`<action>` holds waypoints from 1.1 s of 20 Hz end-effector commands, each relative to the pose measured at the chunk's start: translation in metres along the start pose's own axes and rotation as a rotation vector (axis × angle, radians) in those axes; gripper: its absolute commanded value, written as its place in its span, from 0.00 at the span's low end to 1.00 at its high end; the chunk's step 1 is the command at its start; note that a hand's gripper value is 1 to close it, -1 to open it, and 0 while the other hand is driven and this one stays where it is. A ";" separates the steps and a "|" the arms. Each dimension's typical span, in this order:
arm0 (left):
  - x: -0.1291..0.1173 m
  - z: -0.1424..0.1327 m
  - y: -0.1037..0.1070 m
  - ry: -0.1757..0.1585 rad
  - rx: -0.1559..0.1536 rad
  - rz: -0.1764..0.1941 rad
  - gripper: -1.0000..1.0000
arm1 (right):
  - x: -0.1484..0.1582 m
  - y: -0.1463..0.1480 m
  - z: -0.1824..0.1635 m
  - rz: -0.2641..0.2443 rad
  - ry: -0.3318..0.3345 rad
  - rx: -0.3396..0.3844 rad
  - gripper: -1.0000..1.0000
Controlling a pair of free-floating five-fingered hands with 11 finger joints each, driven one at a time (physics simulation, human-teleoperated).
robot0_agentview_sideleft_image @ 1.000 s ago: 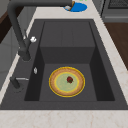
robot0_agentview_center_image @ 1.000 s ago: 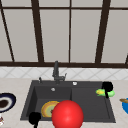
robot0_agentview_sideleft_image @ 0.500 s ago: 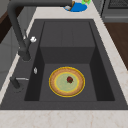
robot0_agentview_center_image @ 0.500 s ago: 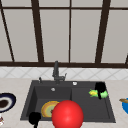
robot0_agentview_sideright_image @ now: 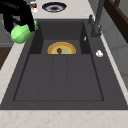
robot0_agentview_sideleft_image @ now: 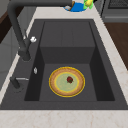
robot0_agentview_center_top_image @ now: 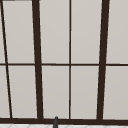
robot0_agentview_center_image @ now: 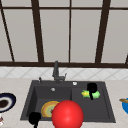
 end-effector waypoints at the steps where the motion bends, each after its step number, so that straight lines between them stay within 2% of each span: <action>1: 0.000 0.000 0.000 0.000 0.000 0.000 0.50 | 0.026 -0.001 0.001 0.024 -0.032 0.010 1.00; 22: 0.000 0.000 0.000 0.000 0.000 0.000 0.50 | 0.175 0.003 0.007 0.028 -0.029 0.009 1.00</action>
